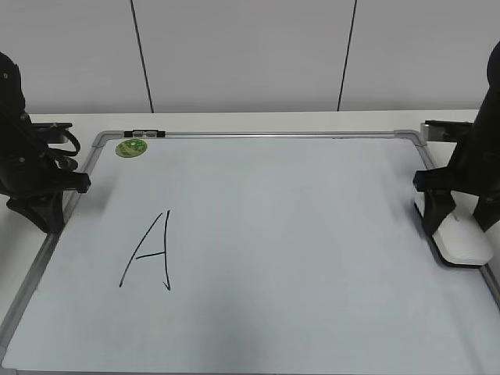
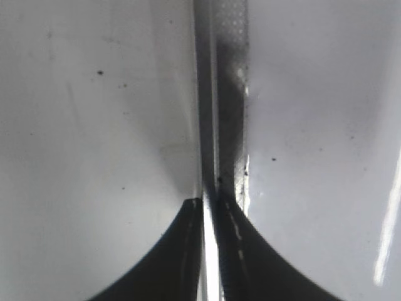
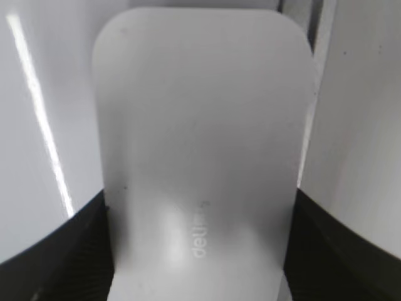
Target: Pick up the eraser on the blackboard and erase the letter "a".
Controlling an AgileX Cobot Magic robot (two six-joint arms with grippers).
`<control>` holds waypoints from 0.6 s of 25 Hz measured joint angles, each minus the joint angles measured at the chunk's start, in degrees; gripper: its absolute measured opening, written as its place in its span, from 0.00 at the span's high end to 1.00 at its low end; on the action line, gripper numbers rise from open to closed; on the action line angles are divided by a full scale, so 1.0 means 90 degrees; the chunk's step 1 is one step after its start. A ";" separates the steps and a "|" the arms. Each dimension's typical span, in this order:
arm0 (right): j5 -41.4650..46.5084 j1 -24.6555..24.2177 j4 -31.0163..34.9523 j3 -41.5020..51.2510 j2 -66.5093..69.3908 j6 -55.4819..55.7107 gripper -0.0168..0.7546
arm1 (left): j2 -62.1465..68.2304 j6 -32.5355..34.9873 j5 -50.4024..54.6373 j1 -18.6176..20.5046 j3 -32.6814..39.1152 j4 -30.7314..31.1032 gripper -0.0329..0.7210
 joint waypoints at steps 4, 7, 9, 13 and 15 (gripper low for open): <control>-0.0128 0.0000 -0.0065 0.0000 0.0000 0.0000 0.30 | 0.0000 0.0000 0.0000 0.0000 0.0000 0.0000 0.87; -0.0167 0.0000 -0.0065 0.0000 0.0000 -0.0012 0.30 | 0.0000 0.0000 0.0000 0.0000 0.0000 0.0000 0.87; -0.0170 0.0000 -0.0052 0.0000 0.0000 -0.0012 0.29 | 0.0000 0.0000 0.0000 0.0000 0.0000 0.0000 0.87; -0.0170 0.0000 0.0034 -0.0024 0.0000 -0.0012 0.21 | 0.0000 0.0000 0.0000 0.0000 0.0000 0.0000 0.87; -0.0143 0.0000 0.0049 -0.0112 0.0000 -0.0012 0.16 | 0.0000 0.0000 0.0000 0.0000 0.0000 0.0000 0.87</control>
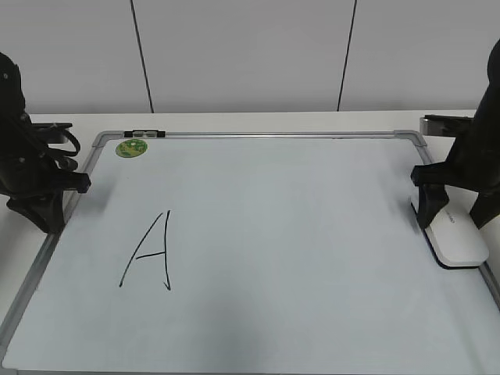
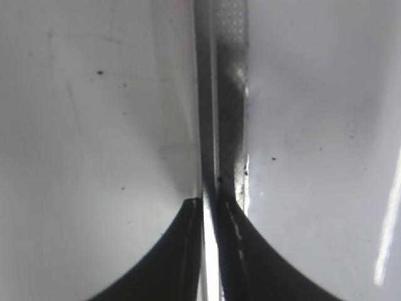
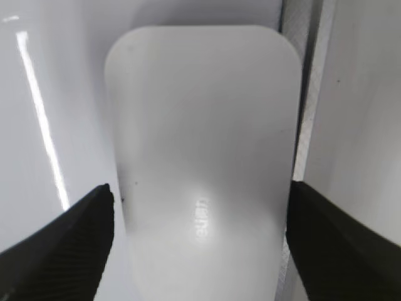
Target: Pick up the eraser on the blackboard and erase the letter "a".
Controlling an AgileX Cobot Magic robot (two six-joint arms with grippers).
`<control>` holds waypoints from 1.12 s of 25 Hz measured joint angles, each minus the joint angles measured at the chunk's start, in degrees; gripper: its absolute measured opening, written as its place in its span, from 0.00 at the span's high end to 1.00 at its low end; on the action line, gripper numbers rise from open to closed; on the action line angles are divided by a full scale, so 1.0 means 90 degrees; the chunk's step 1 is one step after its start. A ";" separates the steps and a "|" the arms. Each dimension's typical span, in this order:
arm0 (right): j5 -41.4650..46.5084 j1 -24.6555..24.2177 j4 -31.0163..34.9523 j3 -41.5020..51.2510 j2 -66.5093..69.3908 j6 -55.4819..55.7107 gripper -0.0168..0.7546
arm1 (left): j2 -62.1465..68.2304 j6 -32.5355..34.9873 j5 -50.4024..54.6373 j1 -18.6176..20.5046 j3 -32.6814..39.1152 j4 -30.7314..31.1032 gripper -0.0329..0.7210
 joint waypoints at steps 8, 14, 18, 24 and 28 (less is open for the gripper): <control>0.0665 0.0000 0.0008 -0.0722 0.0000 0.0012 0.12 | 0.0000 0.0000 0.0000 0.0000 0.0000 0.0027 0.85; 0.0798 0.0000 -0.0181 -0.0812 0.0000 0.0214 0.12 | -0.0120 -0.0305 0.0000 0.0000 0.0048 0.0444 0.49; 0.0801 0.0000 -0.0288 -0.0812 0.0000 0.0430 0.12 | -0.0501 -0.0393 0.0000 0.0000 0.0063 0.0678 0.17; 0.0811 0.0000 -0.0261 -0.0812 -0.0014 0.0531 0.22 | -0.1023 -0.0411 0.0394 0.0000 0.0063 0.0729 0.14; 0.0811 0.0000 -0.0154 -0.0812 -0.0208 0.0575 0.27 | -0.1323 -0.0426 0.0720 0.0000 0.0063 0.0854 0.21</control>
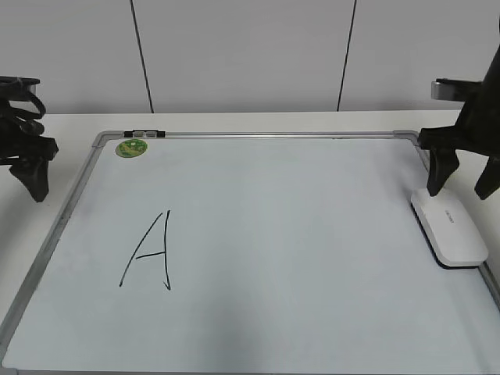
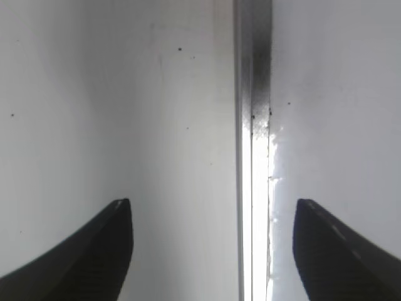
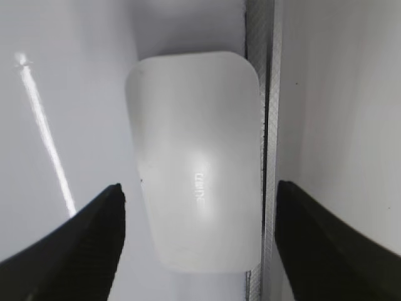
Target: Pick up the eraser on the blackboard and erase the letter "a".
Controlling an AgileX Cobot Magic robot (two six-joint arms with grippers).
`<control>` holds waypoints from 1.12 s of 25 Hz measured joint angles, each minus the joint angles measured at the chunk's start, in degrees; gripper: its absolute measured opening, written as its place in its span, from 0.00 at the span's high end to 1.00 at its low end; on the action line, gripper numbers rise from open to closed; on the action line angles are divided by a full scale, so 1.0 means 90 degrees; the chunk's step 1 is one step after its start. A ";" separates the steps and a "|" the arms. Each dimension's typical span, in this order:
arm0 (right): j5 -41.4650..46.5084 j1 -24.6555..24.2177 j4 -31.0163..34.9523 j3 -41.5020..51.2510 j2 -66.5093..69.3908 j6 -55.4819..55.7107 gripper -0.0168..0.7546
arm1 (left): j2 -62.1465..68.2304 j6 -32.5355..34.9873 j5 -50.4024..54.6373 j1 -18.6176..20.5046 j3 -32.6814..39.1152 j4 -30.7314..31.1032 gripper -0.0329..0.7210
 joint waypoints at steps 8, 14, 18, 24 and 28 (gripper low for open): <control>-0.0241 0.0000 0.0026 0.0763 -0.1398 0.0182 0.28 | -0.0878 0.0000 -0.0011 0.0000 0.0250 0.0014 0.30; -0.1622 0.0286 0.0026 0.2398 -0.2690 0.0323 0.28 | -0.2182 0.0000 -0.0460 -0.0096 0.1367 0.0103 0.32; -0.2243 0.0697 0.0001 0.3216 -0.3148 0.0353 0.28 | -0.3247 0.0000 -0.0849 -0.0336 0.2286 0.0360 0.33; -0.2611 0.0868 -0.0076 0.4229 -0.4162 0.0378 0.28 | -0.4899 0.0000 -0.1351 -0.0505 0.3438 0.0474 0.33; -0.2660 0.0868 -0.0101 0.4937 -0.5517 0.0388 0.28 | -0.5939 -0.0064 -0.1508 -0.0507 0.4115 0.0497 0.34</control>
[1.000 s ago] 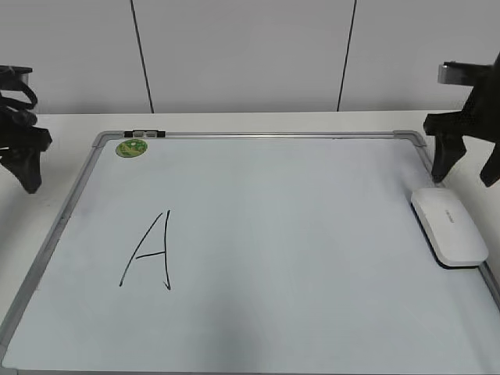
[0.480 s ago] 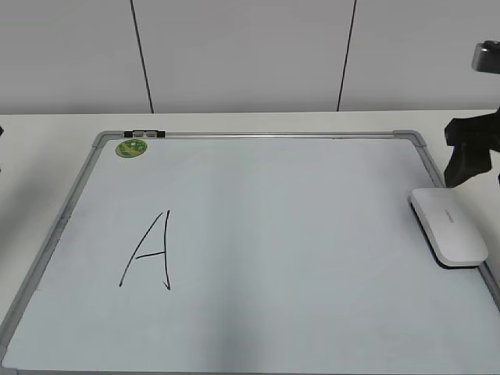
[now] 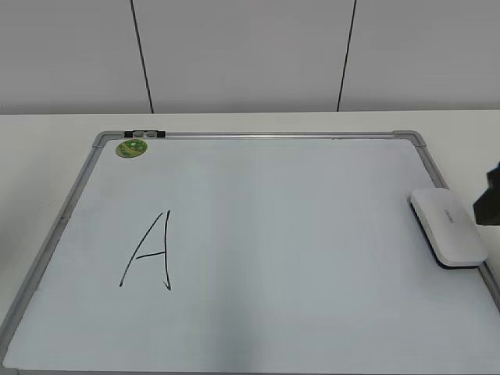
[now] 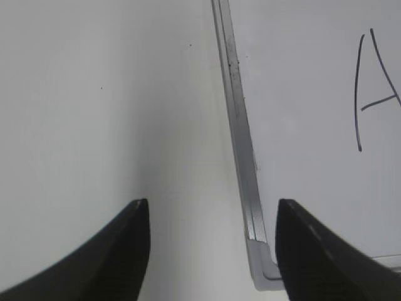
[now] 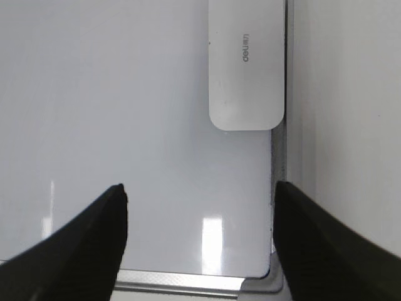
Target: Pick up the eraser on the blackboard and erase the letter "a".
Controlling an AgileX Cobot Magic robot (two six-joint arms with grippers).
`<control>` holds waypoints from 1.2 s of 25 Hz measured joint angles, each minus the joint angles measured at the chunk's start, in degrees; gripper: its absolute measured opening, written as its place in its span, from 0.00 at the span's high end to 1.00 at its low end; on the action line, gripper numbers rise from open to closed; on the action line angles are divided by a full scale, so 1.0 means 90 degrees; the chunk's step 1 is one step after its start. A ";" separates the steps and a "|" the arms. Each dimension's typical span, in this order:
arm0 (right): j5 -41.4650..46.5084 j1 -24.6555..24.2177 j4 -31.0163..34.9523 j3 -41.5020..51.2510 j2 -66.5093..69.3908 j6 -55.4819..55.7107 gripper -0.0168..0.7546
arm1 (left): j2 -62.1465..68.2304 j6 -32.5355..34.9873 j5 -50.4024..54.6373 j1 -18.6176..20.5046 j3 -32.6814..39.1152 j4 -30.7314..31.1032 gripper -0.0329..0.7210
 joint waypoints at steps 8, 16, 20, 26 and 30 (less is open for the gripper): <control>0.0451 0.0000 0.0199 0.1490 -0.3067 0.0000 0.28 | -0.2024 -0.0205 0.0410 -0.0352 0.1264 0.0000 0.34; 0.1721 0.0000 0.0150 0.1853 -0.5634 0.0028 0.28 | -0.3826 -0.0461 0.1648 -0.0592 0.1439 0.0172 0.36; 0.2126 0.0000 -0.0396 0.1860 -0.6131 0.0117 0.28 | -0.4399 -0.0533 0.1883 -0.0688 0.1467 0.0331 0.36; 0.2188 0.0000 -0.0724 0.1910 -0.6220 0.0197 0.28 | -0.4901 -0.0552 0.1936 -0.0704 0.1580 0.0378 0.37; 0.2186 0.0000 -0.0738 0.1910 -0.6220 0.0211 0.28 | -0.5045 -0.0552 0.1779 -0.0704 0.1682 0.0413 0.39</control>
